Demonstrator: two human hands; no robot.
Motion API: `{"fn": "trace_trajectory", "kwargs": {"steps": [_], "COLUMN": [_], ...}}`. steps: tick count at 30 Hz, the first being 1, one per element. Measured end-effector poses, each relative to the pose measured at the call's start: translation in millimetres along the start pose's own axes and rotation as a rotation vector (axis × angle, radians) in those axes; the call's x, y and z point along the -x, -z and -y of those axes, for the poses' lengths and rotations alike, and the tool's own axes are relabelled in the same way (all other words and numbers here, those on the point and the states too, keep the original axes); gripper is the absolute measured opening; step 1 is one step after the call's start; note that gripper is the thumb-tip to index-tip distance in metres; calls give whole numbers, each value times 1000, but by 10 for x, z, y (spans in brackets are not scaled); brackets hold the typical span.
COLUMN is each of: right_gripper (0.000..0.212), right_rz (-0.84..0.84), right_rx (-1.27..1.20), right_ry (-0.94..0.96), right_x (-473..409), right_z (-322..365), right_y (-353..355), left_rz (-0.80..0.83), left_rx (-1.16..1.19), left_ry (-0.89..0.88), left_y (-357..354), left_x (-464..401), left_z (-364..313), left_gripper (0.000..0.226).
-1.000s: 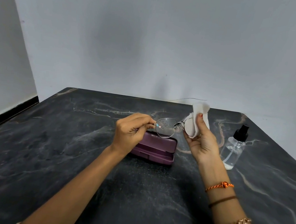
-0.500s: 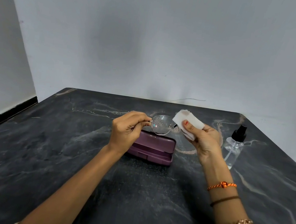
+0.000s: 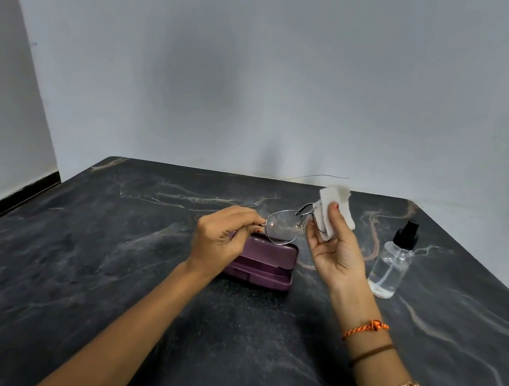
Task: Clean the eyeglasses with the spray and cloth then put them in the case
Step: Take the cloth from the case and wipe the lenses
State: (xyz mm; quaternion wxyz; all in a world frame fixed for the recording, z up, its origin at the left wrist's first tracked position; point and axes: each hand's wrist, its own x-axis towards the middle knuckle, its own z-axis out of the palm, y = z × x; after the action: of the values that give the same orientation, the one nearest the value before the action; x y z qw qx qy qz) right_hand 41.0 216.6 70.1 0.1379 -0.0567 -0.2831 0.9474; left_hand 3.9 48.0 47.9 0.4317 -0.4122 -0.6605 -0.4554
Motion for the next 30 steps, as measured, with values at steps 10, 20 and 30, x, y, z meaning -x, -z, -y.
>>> {"fn": "trace_trajectory", "kwargs": {"steps": [10,20,30], "right_gripper": [20,10,5], "right_rz": [134,11,40], "right_rx": [361,370,99], "right_ry": [52,91,12], "right_x": [-38,-45,-26], "right_z": [108,185,13], "right_y": [40,90,25], "left_rz": [-81,-99,-61], "left_rx": [-6,-21,-20], "left_ry": [37,28,37], "left_y": [67,68,76], "left_x": [-42,-51,-44], "left_z": [31,4,1], "left_gripper": [10,9,10]}}
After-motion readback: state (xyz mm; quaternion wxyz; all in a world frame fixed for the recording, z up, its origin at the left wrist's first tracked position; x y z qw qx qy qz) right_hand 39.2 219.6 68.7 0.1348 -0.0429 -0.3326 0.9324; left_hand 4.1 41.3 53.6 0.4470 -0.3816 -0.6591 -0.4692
